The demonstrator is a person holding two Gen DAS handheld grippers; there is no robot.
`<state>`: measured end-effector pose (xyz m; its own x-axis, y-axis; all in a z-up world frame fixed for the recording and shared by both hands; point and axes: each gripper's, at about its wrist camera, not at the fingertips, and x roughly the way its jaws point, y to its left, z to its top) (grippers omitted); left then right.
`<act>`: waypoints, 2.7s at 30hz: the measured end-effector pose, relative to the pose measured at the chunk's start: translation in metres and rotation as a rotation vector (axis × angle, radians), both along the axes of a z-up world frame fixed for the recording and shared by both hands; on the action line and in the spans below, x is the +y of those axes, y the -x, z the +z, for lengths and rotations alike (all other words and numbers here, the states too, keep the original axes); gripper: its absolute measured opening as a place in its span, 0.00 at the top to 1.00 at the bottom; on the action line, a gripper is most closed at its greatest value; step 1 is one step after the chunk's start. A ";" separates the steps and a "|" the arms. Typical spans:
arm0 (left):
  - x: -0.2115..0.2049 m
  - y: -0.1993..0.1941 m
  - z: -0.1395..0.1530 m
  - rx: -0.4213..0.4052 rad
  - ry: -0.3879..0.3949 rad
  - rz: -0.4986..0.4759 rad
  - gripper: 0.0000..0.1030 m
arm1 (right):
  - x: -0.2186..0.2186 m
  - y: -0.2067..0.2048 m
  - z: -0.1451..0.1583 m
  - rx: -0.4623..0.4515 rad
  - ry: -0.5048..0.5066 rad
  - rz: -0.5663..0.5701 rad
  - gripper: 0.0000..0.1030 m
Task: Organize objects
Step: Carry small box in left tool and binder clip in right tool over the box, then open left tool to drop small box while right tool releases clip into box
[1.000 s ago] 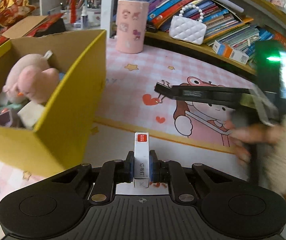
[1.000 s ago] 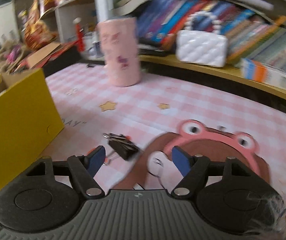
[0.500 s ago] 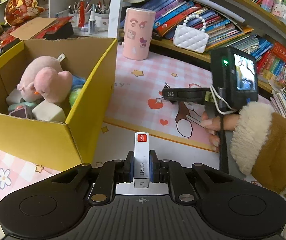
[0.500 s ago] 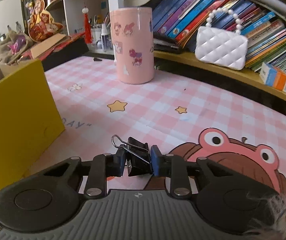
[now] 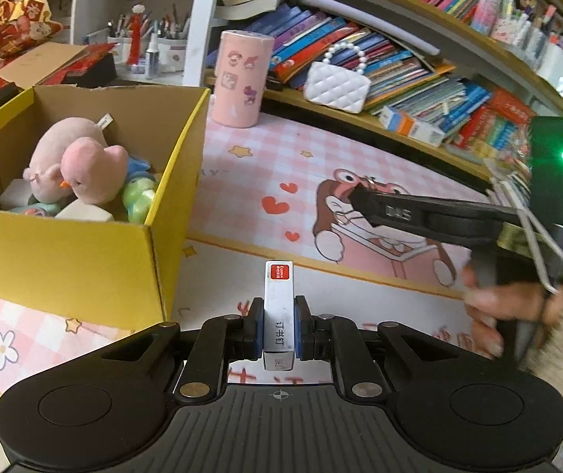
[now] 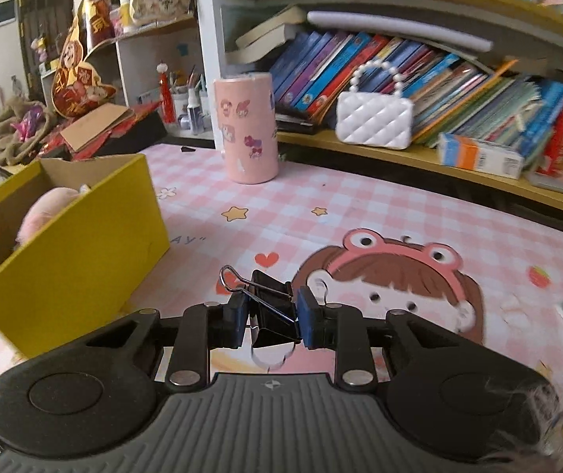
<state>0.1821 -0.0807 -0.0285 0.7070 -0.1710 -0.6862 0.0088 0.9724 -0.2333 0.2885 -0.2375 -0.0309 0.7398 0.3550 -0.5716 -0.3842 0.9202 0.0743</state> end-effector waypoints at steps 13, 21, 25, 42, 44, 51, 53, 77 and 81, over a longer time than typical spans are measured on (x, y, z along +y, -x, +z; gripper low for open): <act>0.048 0.058 0.001 -0.012 0.033 -0.063 0.88 | 0.017 0.134 0.017 0.092 -0.026 -0.193 0.76; 0.091 0.101 0.000 -0.004 0.024 -0.057 0.88 | 0.064 0.192 0.009 0.145 -0.006 -0.163 0.76; 0.114 0.118 0.005 -0.022 0.017 -0.040 0.88 | 0.093 0.213 0.009 0.144 -0.003 -0.113 0.76; 0.201 0.181 0.018 -0.082 0.003 0.089 0.88 | 0.189 0.259 0.018 0.098 0.006 0.031 0.76; 0.207 0.184 0.020 -0.092 0.002 0.090 0.88 | 0.194 0.261 0.020 0.091 0.013 0.038 0.76; 0.222 0.175 0.031 -0.141 -0.001 0.112 0.88 | 0.202 0.249 0.030 0.051 0.036 0.036 0.76; 0.227 0.170 0.035 -0.154 0.001 0.122 0.88 | 0.203 0.241 0.033 0.041 0.036 0.033 0.76; 0.217 0.016 0.069 -0.246 -0.006 0.173 0.88 | 0.229 0.061 0.056 -0.083 0.069 0.080 0.76; 0.213 -0.010 0.054 -0.183 -0.006 0.170 0.88 | 0.240 0.038 0.036 -0.025 0.120 0.136 0.76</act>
